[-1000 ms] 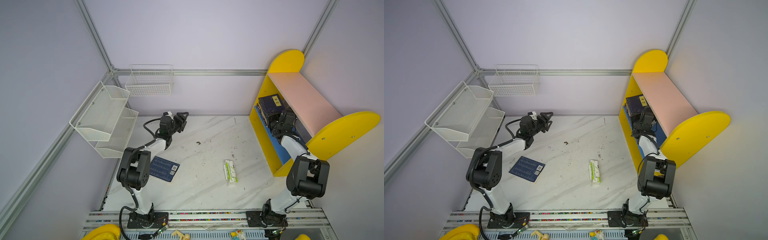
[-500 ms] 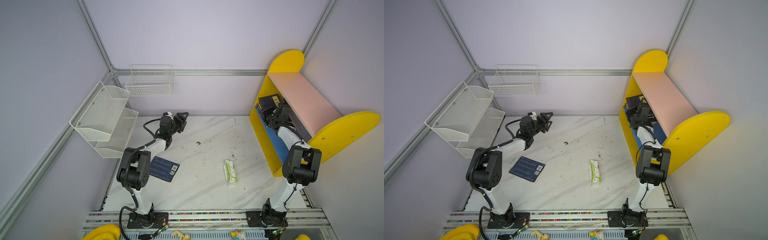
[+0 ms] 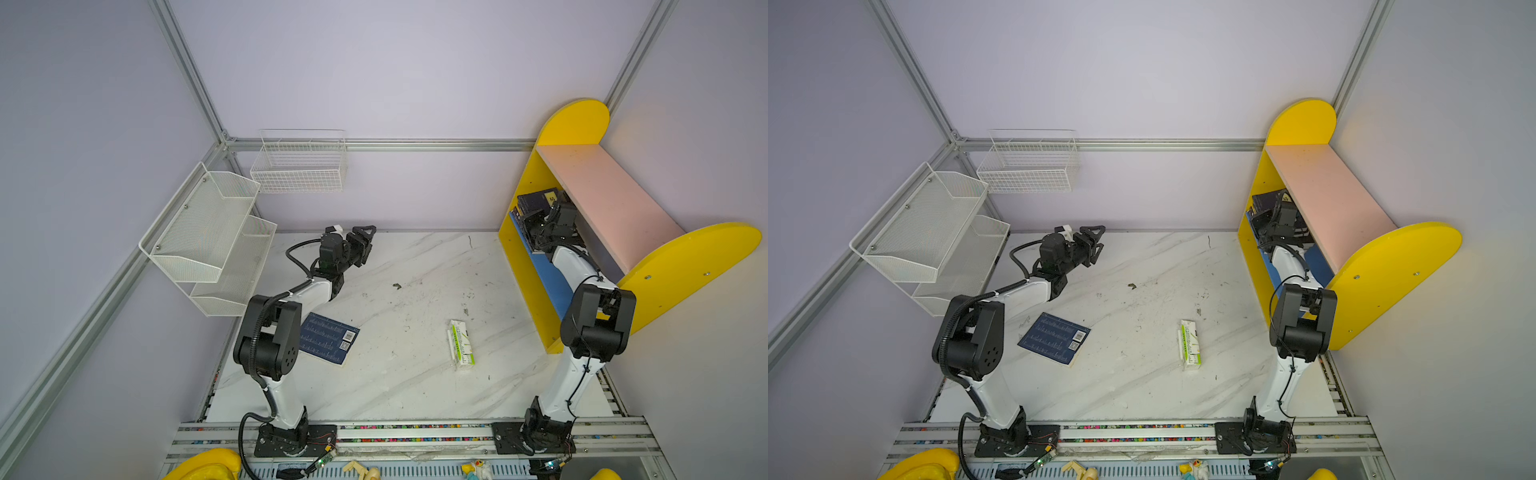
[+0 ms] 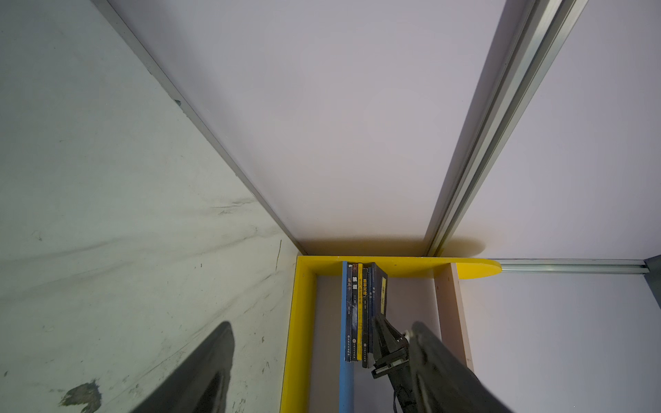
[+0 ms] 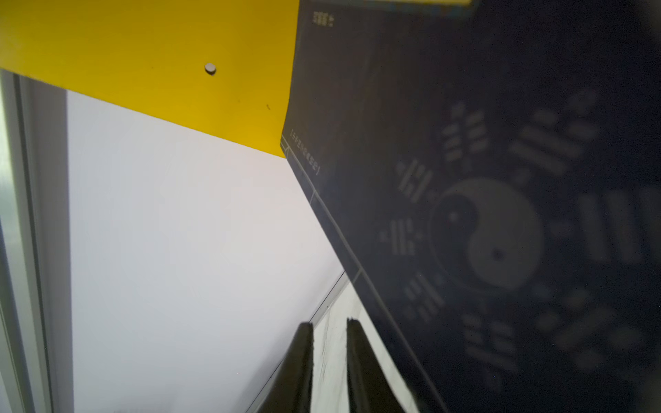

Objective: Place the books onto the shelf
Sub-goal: 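Open the right gripper and withdraw it from the shelf, then move both grippers to the flat barcoded dark blue book on the table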

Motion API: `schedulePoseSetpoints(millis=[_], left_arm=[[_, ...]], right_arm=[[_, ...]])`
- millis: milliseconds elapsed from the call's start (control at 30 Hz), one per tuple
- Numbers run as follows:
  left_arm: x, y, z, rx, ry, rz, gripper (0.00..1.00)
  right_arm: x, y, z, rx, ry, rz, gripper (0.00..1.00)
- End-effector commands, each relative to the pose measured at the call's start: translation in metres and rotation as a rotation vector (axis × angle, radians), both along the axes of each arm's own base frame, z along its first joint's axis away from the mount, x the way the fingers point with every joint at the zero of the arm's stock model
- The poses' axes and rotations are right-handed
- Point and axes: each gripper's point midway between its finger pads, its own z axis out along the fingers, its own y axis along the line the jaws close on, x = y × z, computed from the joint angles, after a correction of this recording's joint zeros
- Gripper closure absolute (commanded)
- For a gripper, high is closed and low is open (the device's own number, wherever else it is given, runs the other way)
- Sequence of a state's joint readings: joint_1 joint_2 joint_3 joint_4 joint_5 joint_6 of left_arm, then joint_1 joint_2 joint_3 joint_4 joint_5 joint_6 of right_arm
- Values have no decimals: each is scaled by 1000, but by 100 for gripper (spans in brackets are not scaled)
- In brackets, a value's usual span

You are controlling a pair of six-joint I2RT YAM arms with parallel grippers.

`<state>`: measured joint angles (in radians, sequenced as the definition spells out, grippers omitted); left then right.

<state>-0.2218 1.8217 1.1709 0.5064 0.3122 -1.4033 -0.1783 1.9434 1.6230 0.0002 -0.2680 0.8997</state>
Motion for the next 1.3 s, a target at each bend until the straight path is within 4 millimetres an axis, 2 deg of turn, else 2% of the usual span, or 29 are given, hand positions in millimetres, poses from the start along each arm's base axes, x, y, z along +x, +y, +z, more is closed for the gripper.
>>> schedulePoseSetpoints(millis=[0, 467, 567, 700, 800, 867, 1000, 1133, 1200, 1267], left_arm=[[0, 8, -1, 3, -13, 21, 24], [-1, 9, -3, 0, -7, 17, 23], [-1, 8, -4, 1, -7, 14, 23], [-2, 9, -5, 3, -3, 13, 23], [-7, 14, -9, 22, 12, 19, 22], [-10, 20, -13, 52, 27, 24, 20], [-24, 33, -22, 150, 70, 31, 15], [-46, 58, -30, 274, 127, 77, 10], [-60, 74, -38, 328, 184, 118, 7], [-79, 93, -49, 389, 259, 166, 5]], right_arm=[[-4, -24, 26, -63, -40, -79, 79], [-3, -29, 33, -74, -67, -110, 79], [-3, -24, 41, -61, -111, -83, 79], [-7, -8, 62, -47, -180, -4, 74], [-16, 15, 87, -77, -230, 67, 69], [-20, 37, 96, -112, -237, 122, 63], [-22, 78, 92, -90, -244, 254, 52], [-28, 136, 95, -111, -272, 377, 47], [-29, 165, 85, -126, -257, 438, 46], [-28, 194, 65, -127, -224, 500, 45]])
